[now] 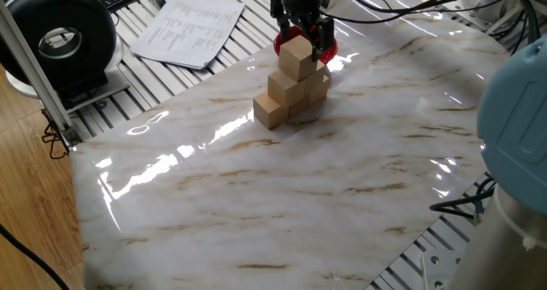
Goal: Stack the blocks into a pyramid shape
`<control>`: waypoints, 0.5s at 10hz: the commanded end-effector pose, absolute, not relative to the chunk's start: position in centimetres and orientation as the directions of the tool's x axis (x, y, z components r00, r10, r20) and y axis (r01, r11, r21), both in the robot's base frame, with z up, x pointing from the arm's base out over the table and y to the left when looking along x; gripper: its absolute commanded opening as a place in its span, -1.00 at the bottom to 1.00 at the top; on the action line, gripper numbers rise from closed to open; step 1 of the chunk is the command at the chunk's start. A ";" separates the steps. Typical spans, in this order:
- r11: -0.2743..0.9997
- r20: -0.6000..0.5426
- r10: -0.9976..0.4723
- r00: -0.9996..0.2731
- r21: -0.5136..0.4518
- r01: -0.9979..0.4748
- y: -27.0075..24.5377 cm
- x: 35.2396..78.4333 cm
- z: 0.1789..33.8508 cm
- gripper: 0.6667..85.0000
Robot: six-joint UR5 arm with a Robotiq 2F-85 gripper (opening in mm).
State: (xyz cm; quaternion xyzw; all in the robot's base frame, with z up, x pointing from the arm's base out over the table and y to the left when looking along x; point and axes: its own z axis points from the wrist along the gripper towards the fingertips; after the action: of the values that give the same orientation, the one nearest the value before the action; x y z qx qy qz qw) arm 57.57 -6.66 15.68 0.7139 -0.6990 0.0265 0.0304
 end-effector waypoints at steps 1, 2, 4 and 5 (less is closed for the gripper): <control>-0.009 0.088 -0.996 0.008 -0.007 -1.000 -6.8 57.7 16.8 1.00; -0.008 0.120 -0.993 0.007 -0.012 -1.000 -7.4 57.8 17.4 1.00; -0.004 0.155 -0.988 0.001 -0.020 -1.000 -7.7 58.0 18.1 1.00; 0.010 0.153 -0.988 -0.013 -0.024 -1.000 -7.3 58.1 18.1 1.00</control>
State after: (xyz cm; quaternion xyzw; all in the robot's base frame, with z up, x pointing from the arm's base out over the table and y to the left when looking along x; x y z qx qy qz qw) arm 57.83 -7.53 17.40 0.7080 -0.7026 0.0537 0.0458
